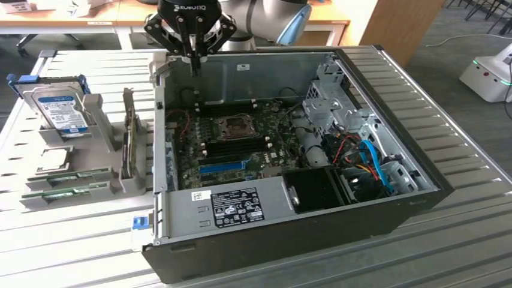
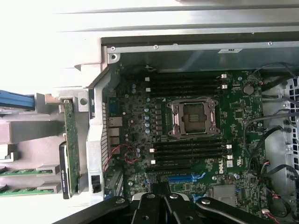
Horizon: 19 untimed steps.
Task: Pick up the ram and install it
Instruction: 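Reach for the ram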
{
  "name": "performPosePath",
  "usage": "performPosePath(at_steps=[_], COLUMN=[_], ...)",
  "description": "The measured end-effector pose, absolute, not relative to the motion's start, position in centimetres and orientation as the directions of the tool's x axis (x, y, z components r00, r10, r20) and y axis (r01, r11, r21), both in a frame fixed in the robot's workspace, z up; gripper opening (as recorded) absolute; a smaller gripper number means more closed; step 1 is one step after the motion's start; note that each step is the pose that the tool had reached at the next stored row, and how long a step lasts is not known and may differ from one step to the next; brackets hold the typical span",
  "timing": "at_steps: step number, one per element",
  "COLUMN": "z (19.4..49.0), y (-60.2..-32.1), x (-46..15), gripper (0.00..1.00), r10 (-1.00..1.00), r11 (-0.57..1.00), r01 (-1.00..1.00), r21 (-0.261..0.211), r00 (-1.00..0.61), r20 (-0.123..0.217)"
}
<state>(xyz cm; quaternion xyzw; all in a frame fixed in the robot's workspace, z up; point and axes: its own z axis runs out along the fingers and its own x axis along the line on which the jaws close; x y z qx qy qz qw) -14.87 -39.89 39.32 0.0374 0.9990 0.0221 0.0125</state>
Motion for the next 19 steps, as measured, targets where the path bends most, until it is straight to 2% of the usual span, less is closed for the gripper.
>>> performPosePath(at_steps=[19], z=[39.3], y=[-39.9], x=[-16.3], gripper=[0.11], r10=[0.075], r11=[0.996], r01=[0.074], r21=[0.045], r00=[-0.997], r20=[-0.023])
